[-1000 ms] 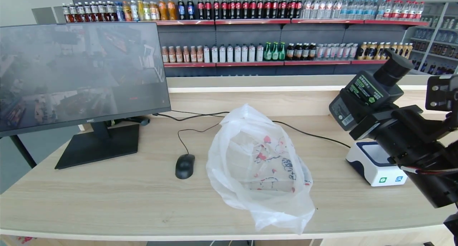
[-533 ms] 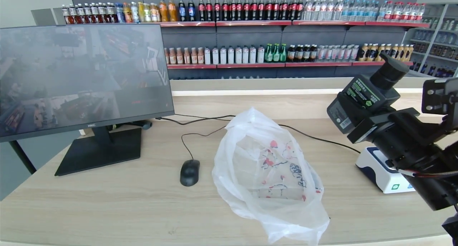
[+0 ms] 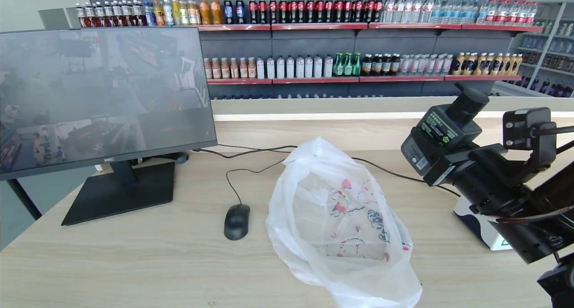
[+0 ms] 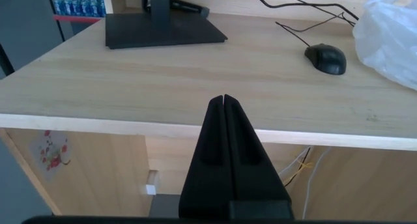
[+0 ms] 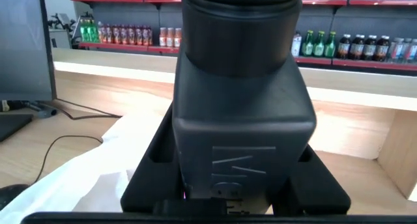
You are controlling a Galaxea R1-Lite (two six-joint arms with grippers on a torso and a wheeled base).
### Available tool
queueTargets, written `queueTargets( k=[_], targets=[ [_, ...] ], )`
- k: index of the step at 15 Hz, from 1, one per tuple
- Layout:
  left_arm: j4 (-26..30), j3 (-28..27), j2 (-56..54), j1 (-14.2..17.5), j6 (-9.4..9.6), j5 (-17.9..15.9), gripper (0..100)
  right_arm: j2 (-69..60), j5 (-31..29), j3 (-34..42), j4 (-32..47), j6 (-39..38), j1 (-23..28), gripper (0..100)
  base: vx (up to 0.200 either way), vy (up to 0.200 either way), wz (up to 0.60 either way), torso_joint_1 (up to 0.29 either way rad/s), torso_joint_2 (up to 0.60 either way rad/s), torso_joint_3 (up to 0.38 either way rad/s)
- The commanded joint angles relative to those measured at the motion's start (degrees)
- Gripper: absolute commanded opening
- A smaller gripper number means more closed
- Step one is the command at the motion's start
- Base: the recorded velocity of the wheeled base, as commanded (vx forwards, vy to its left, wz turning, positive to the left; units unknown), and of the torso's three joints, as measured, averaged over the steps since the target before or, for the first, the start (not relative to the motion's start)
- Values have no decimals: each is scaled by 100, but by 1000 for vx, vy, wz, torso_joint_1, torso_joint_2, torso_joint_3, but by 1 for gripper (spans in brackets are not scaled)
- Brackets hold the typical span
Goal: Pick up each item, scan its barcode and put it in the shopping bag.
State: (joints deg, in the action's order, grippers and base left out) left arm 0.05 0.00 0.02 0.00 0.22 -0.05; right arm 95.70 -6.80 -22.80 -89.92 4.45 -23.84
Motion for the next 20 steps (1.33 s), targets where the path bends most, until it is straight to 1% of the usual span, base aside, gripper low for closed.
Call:
queueTargets(
  k=[1, 3, 6, 9, 14, 20],
  targets=[
    [-5, 0, -2, 0, -4, 5, 0, 186, 3, -49, -8, 3, -76, 0, 0, 0, 600, 7, 7, 2],
    [-5, 0, -2, 0, -4, -4, 0, 230, 3, -67, -8, 3, -120, 0, 0, 0, 600, 5, -2, 2],
    [-5, 0, -2, 0, 4, -4, 0, 459, 3, -58, -8, -6, -120, 0, 0, 0, 0, 0, 0, 0],
    [-5, 0, -2, 0, -4, 5, 0, 819, 3, 118, -8, -6, -129, 0, 0, 0, 0, 0, 0, 0],
    [-5, 0, -2, 0, -4, 5, 0, 1294, 3, 161, -8, -102, -551, 0, 0, 0, 0, 0, 0, 0],
    [-5, 0, -2, 0, -4, 5, 0, 1830, 12, 126, -8, -111, -630, 0, 0, 0, 0, 0, 0, 0]
  ],
)
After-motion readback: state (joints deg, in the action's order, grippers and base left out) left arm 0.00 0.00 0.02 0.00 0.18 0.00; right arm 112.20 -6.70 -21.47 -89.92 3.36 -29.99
